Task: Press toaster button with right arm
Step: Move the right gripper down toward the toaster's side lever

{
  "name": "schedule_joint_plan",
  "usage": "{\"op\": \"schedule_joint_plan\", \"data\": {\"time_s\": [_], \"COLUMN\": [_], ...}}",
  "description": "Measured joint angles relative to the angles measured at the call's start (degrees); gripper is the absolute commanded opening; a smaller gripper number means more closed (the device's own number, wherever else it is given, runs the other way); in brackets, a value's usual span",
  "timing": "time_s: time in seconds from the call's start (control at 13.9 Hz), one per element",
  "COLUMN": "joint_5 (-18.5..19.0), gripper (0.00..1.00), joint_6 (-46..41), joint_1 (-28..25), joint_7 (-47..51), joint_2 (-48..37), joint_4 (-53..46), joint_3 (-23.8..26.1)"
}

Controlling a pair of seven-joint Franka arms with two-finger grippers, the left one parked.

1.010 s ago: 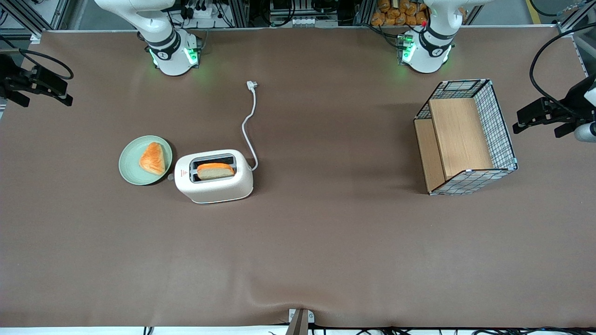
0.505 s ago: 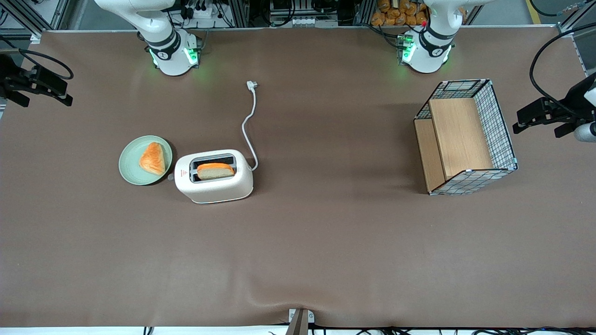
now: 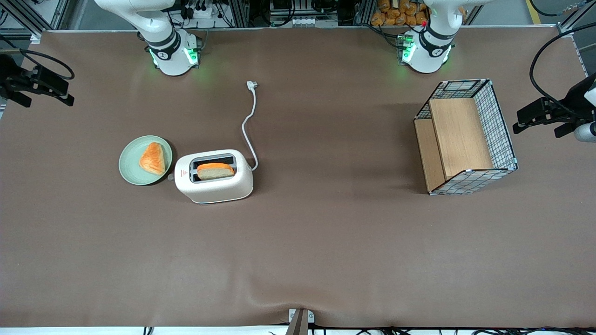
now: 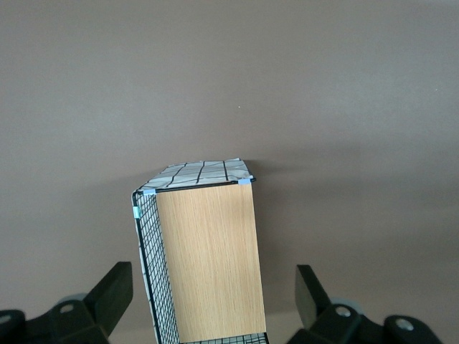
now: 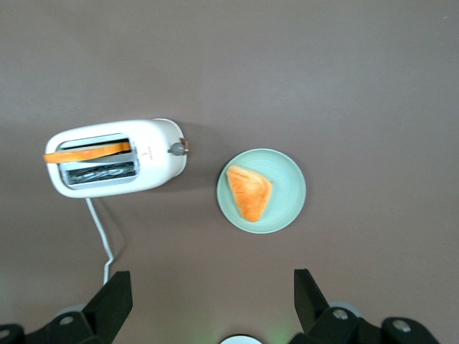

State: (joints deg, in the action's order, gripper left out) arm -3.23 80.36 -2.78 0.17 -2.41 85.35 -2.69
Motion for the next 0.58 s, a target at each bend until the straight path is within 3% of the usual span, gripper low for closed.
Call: {"op": "schedule_joint_plan", "data": {"time_s": [0.14,0.22,0.29,0.36,0.58], "joint_5": [-0.8,-1.0,-1.0,-1.1,-1.2], "gripper": [0.67,0.41,0.08,0.0,0.0], "joint_6": [-0.2,-0.2,-0.1,-0.1,0.0], "joint_1": [0.0,-0.1,-0.3,-0.6,-1.8], "joint_7": [0.0,-0.1,-0.2,-0.2,-0.2], "joint_2": [0.1,0.1,0.2,0.3,1.0], "joint_4": [0.6,1.0,1.4,1.6,1.8], "joint_3": [0.1,0.1,0.1,0.2,0.3]}}
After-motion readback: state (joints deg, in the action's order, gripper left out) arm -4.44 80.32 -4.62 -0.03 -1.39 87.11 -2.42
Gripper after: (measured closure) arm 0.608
